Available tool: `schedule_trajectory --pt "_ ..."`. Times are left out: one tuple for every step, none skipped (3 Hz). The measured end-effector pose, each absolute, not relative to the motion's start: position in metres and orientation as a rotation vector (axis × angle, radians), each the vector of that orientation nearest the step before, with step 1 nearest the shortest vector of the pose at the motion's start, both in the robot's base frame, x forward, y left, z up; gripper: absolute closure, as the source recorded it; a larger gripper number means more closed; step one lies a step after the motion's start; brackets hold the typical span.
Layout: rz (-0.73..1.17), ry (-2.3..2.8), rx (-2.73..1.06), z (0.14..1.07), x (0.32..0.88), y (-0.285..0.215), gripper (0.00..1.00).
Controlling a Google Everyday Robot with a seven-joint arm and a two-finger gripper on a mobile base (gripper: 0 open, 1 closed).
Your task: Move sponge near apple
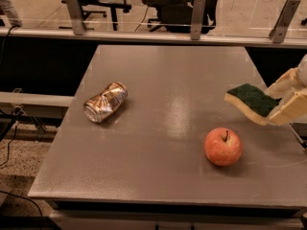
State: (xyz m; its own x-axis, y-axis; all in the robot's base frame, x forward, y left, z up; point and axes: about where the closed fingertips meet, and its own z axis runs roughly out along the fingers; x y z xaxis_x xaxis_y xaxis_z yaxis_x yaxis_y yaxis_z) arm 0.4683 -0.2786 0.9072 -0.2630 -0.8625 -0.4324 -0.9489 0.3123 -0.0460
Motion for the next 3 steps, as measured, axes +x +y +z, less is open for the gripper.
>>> schedule_trajectory --pt "0.326 2.191 -1.67 0.897 0.45 -0.278 1.0" --pt "0.344 2.19 -1.69 0.886 0.437 -0.279 1.0" --pt "0.342 2.193 -1.691 0.874 0.427 -0.278 0.8"
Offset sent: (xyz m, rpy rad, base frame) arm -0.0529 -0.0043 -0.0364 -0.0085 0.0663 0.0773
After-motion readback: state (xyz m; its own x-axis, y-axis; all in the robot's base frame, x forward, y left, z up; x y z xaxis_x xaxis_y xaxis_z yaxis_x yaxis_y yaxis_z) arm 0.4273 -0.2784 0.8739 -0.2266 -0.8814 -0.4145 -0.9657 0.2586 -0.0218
